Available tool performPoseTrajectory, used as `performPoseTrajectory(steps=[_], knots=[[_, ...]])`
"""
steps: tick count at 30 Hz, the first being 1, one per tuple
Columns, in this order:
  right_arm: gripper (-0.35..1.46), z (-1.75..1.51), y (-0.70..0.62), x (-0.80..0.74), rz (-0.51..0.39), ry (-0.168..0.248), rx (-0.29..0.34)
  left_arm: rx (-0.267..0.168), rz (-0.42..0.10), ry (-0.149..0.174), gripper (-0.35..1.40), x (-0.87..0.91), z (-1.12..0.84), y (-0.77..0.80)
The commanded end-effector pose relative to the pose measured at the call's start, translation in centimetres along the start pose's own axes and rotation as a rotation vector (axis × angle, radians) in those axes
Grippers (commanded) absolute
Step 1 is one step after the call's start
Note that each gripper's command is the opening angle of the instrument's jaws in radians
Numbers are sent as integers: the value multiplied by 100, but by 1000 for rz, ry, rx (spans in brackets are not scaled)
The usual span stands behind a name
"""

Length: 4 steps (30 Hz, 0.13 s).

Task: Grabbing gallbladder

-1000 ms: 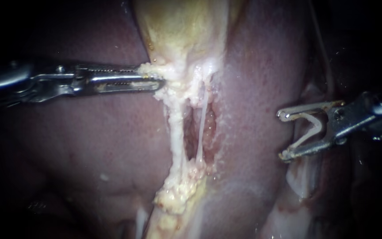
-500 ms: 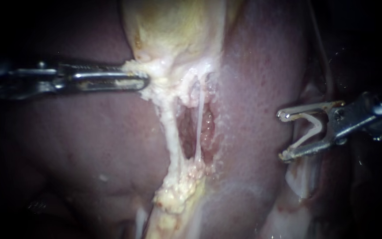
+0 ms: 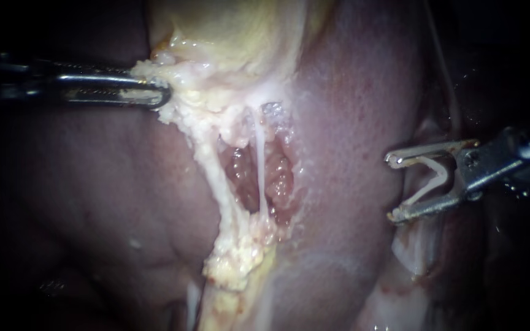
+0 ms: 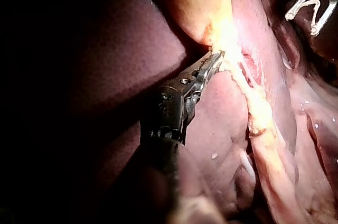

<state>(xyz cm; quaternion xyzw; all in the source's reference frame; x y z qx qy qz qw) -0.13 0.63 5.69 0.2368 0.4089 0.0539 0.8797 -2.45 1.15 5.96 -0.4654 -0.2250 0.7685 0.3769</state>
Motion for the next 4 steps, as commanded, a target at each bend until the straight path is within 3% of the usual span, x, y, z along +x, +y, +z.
performPoseTrajectory(steps=[1, 4], knots=[[48, 0, 0, 0, 0, 0, 0, 2, 0, 0, -35, -1, 1, 0], [48, 0, 0, 0, 0, 0, 0, 3, 1, 1, -35, -2, 3, 0]])
